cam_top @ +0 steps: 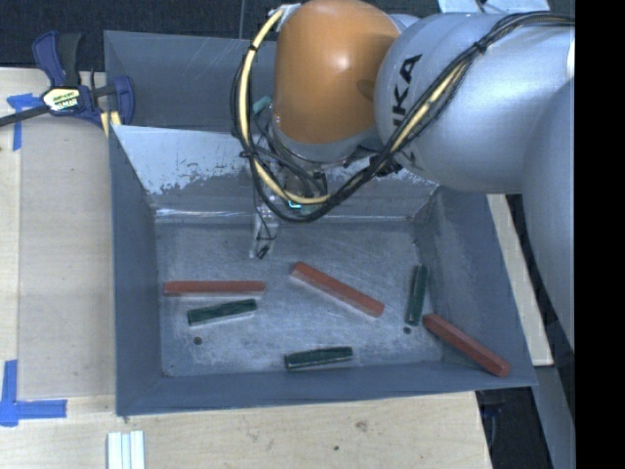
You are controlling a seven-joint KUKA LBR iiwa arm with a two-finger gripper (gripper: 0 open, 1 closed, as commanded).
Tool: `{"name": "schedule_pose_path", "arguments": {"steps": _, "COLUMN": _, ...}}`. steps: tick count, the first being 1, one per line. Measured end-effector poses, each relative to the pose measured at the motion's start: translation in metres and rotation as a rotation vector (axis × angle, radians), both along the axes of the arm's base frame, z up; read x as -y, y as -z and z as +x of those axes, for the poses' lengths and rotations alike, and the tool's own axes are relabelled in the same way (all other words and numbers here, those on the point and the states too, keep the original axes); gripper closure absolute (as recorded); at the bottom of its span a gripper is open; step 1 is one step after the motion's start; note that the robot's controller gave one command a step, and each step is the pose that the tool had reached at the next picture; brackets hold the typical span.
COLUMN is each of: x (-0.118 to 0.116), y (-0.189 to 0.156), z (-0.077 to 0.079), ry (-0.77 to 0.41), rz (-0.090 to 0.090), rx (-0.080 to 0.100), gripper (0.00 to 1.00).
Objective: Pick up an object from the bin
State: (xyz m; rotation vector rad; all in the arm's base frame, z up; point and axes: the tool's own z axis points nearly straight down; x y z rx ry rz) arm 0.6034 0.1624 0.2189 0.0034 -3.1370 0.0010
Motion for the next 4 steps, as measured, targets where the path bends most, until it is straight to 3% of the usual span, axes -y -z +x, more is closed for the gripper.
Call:
{"name": "schedule_pose_path", "arguments": {"steps": 1, "x": -0.014, "y": 0.120, "z": -0.039, "ry": -0.136, "rz": 0.000, "rx": -0.001, "gripper": 0.00}}
{"name": "schedule_pose_path", "arguments": {"steps": 2, "x": -0.012, "y": 0.150, "z": -0.043, "ry": -0.149, "rz": 0.001, "rx": 0.001, "gripper": 0.00}}
{"name": "schedule_pose_path", "arguments": {"steps": 3, "x": -0.013, "y": 0.145, "z": -0.041, "ry": -0.149, "rz": 0.004, "rx": 0.008, "gripper": 1.00}}
{"name": "schedule_pose_path", "arguments": {"steps": 4, "x": 0.006, "y": 0.001, "z": -0.025, "ry": -0.344, "rz": 0.002, "rx": 0.016, "gripper": 1.00}}
